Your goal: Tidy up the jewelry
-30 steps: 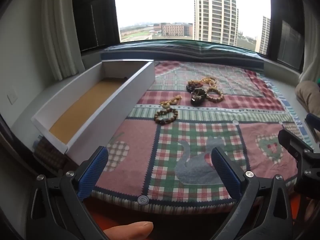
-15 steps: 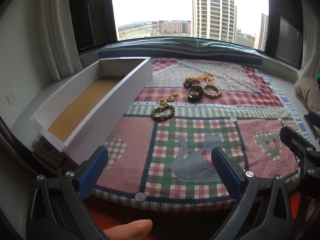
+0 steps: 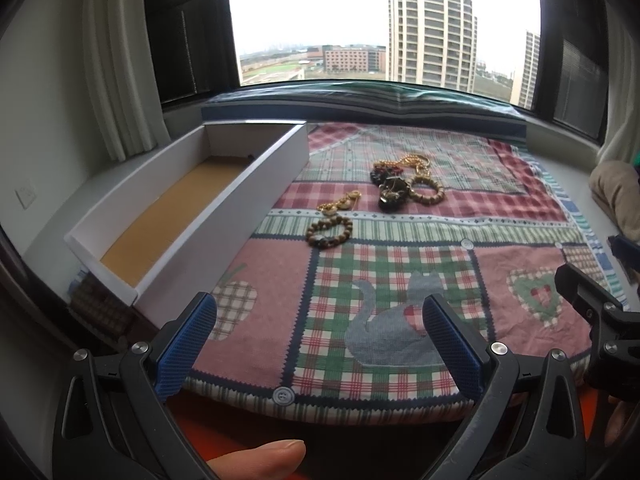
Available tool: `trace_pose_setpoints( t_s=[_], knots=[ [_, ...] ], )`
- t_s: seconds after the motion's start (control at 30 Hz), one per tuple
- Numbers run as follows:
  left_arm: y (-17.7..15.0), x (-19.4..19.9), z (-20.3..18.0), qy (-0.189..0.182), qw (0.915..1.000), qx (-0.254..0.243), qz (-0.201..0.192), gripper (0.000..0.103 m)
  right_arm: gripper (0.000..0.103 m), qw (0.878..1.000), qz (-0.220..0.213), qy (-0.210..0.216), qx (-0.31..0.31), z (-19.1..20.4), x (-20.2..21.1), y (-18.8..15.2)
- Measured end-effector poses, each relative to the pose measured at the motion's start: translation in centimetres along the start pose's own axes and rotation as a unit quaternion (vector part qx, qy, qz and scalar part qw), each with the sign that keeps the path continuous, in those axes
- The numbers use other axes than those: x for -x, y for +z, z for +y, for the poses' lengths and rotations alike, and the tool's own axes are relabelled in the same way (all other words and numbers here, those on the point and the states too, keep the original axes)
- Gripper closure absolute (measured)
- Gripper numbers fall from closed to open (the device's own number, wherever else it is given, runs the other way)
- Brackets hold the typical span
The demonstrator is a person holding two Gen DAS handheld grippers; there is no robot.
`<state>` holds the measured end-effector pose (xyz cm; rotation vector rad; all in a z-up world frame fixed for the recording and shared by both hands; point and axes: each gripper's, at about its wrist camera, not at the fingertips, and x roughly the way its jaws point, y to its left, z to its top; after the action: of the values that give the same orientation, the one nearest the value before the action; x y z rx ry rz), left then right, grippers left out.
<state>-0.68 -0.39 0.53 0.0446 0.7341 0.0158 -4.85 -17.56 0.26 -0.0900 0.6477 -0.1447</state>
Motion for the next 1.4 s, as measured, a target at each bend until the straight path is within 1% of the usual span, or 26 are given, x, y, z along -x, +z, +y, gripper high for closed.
trace_pose_setpoints(
  t_s=[0.6,0.9,1.2,1.4],
  knots=[
    [-0.1,-0.1,-0.2,-0.002,1.0000,0.005,0.006,0.000,0.000,1.000,-0.002,0.000,-0.008,-0.5,0.2,-0.1],
    [0.0,0.6,-1.0,-0.015,0.9997,-0.007,-0.015,0.000,0.000,1.000,-0.002,0.001,-0.009,-0.6,0.3,0.0],
    [-0.1,0.5,-1.3,-0.025,0.9996,-0.014,-0.001,0.000,0.000,1.000,-0.005,0.001,-0.009,-0.6,0.5,0.1],
    [-0.2,0.7,-0.9,-0.017,0.9998,-0.008,0.000,0.000,0.000,1.000,-0.005,0.001,-0.010,-0.6,0.5,0.1]
  ],
)
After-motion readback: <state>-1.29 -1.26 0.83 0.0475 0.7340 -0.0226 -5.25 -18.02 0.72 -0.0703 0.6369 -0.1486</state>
